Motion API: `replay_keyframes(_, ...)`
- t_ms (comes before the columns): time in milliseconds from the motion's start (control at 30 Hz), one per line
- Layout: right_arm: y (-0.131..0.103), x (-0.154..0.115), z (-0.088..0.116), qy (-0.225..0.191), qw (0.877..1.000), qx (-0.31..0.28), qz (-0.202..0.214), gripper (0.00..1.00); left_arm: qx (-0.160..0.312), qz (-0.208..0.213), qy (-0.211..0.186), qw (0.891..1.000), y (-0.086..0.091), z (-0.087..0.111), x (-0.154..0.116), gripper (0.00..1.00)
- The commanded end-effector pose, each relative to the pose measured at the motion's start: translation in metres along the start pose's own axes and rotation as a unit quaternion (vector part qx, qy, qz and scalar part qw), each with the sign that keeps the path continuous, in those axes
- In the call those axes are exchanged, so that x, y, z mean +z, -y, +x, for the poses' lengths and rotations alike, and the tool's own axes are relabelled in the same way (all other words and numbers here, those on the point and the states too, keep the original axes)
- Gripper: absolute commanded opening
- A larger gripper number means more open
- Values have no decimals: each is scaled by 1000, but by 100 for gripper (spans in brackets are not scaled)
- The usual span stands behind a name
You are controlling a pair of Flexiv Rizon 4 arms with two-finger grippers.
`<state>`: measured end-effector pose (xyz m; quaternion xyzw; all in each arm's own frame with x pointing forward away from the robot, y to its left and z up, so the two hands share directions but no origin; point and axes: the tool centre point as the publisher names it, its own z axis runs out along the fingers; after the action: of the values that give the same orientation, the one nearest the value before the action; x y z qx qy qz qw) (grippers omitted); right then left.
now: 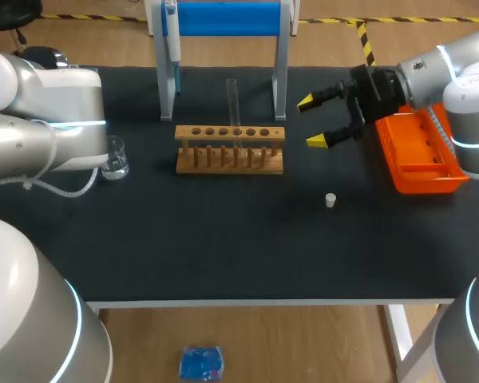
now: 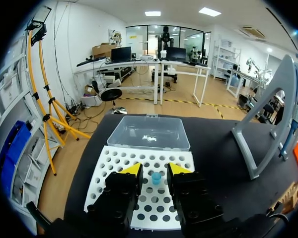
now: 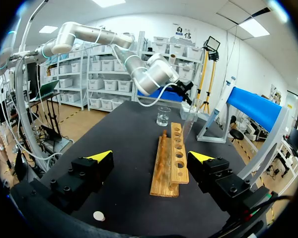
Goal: Invert the test tube, pick up the pipette, mount the tip to pipette, aspirate from beaker and dispense into the tube, eject the tip, return the pipette, and cap with the stopper.
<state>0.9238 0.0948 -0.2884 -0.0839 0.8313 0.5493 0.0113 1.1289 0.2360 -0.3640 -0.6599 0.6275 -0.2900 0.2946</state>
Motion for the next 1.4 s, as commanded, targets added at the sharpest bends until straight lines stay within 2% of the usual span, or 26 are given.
replay_keyframes(33, 0, -1, 0, -1, 1000, 0, 0, 100, 0, 0, 1, 1000, -1, 1, 5, 29)
replay_keyframes(467, 0, -1, 0, -1, 1000, 0, 0, 100, 6, -1, 1, 1000, -1, 1, 5, 22)
replay_keyframes(567, 0, -1, 0, -1, 1000, 0, 0, 100, 6, -2, 2, 1000, -1, 1, 6, 16)
replay_keyframes(633, 0, -1, 0, -1, 1000, 0, 0, 100, 6, -3, 2, 1000, -2, 1, 6, 2)
replay_keyframes(667, 0, -1, 0, -1, 1000, 0, 0, 100, 7, -4, 2, 1000, -2, 1, 6, 0)
replay_keyframes(1033, 0, -1, 0, -1, 1000, 0, 0, 100, 6, -4, 2, 1000, -3, 1, 6, 0)
replay_keyframes(1400, 0, -1, 0, -1, 1000, 0, 0, 100, 9, 4, 5, 1000, 7, 0, -3, 0)
